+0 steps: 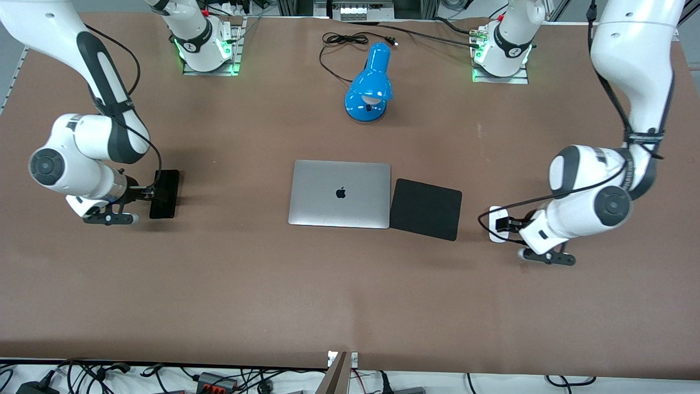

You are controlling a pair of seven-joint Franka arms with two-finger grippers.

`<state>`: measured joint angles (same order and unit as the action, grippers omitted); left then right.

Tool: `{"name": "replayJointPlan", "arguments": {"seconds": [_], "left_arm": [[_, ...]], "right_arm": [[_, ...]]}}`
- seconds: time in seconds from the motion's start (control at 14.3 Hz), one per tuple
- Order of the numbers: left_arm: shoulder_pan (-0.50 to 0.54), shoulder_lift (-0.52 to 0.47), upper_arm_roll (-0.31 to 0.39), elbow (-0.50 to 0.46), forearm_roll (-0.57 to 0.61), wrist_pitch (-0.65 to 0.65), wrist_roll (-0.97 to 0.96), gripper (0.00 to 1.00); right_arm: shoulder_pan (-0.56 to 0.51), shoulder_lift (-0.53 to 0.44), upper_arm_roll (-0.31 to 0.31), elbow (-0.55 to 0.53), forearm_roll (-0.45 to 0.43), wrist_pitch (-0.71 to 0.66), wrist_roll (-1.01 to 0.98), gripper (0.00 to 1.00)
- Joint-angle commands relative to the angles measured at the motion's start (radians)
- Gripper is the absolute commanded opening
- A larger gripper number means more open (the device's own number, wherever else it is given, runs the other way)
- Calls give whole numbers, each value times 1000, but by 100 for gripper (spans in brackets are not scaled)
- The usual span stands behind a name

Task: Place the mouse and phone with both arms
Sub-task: 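Grasp the black phone with the right gripper while the left gripper grasps the mouse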

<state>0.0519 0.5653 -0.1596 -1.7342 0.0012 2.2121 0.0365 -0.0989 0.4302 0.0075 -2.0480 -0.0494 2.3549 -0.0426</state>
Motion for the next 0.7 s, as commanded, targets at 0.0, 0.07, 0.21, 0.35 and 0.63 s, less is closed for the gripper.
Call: {"name": "replayJointPlan", "arguments": {"seconds": [0.0, 0.07, 0.21, 0.35, 0.63], "left_arm": [[6, -16, 2, -54, 3, 35, 74, 100], [6, -3, 2, -54, 3, 38, 92, 100], [6, 17, 2, -54, 3, 57, 109, 100], [6, 28, 2, -56, 3, 57, 112, 100], [5, 42, 2, -61, 55, 72, 112, 100]], "right_arm": [[-10, 4, 5, -61, -20, 67, -13, 100], [-13, 13, 5, -63, -20, 66, -11, 100], [-21, 25, 6, -78, -20, 69, -8, 100], [-21, 30, 5, -80, -20, 69, -8, 100], [-28, 53, 5, -81, -18, 67, -8, 100]]}}
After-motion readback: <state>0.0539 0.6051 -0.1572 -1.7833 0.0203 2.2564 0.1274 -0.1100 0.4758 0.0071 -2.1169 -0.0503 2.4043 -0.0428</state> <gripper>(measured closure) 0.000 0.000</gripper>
